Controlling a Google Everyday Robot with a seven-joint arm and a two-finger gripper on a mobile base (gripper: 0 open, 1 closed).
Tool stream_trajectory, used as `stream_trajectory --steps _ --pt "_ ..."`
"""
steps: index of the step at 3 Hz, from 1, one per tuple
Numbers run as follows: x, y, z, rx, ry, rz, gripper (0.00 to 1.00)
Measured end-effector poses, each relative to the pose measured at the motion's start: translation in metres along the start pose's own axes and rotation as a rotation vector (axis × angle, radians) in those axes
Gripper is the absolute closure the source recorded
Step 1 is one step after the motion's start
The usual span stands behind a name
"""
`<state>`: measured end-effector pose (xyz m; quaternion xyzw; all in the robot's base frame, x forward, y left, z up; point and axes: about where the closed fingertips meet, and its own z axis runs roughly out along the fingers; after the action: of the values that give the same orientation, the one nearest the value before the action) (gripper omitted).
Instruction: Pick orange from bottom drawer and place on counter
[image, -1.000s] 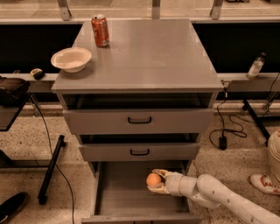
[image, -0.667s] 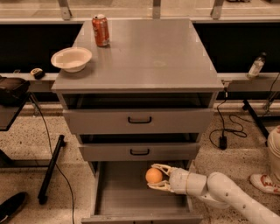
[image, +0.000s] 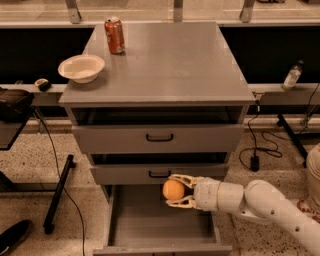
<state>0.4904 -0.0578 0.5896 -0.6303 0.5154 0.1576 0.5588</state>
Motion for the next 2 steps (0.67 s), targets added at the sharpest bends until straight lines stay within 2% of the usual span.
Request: stream_trajectory --steps 1,2 --pt "-0.041 -0.0211 -0.0046 -0.028 0.001 -0.064 1.0" --pt "-0.0474 -0.0247 -0.0058 -0.033 0.005 -0.078 1.0"
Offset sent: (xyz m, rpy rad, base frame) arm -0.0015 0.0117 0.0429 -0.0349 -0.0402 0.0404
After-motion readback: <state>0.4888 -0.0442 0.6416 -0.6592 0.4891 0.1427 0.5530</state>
